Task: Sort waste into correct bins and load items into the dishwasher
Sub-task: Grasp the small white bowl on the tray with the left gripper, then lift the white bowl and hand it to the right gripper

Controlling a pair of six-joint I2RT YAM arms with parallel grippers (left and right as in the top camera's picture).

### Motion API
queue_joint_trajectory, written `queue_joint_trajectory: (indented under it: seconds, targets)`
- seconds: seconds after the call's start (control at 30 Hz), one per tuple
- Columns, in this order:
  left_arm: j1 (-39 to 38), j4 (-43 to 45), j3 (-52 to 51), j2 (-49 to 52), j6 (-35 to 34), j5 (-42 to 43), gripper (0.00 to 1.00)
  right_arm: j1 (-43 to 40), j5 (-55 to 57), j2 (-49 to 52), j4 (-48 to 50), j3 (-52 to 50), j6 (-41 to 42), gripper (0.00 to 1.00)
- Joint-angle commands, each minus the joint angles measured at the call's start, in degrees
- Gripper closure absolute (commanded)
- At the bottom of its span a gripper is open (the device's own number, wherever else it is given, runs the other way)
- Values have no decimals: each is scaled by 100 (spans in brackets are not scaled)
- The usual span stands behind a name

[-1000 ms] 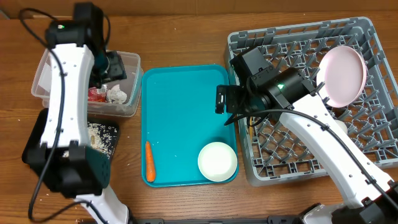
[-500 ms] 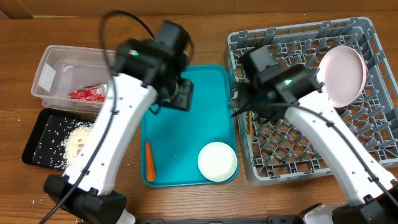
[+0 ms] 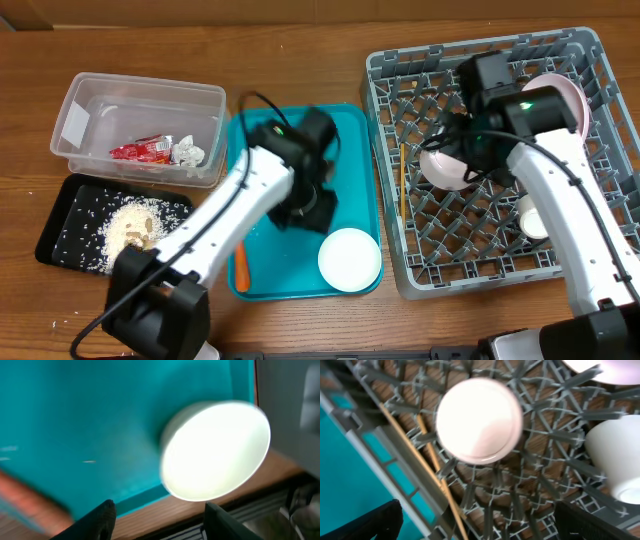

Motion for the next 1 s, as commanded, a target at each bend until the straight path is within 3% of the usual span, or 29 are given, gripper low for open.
queue_joint_trajectory:
  seconds: [0.0, 0.17, 0.33, 0.4, 0.5, 0.57, 0.77, 0.97]
  targets:
    - [-280, 306, -509, -4, 632, 813, 39, -68, -42, 17, 22, -2, -109, 0]
    - [-636, 938, -1088, -2, 271, -284, 30, -61, -44, 17, 20, -2, -122, 0]
    - [-629, 1530, -1591, 2, -181, -861, 34, -57, -44, 17, 20, -2, -122, 0]
    - [-610, 1687, -1687, 2, -181, -748, 43, -57, -44, 17, 24, -2, -120, 0]
    - [-612, 1816, -1692, 0, -153, -492, 66, -57, -66, 17, 24, -2, -120, 0]
    - [-588, 1808, -1635, 0, -107, -155, 94, -57, -105, 17, 22, -2, -122, 0]
    - [-101, 662, -708, -7, 109, -127, 96, -57, -601, 17, 46, -2, -433, 0]
    - [638, -470, 817, -7, 280, -302, 96, 50, -2455, 17, 282, -2, -1517, 0]
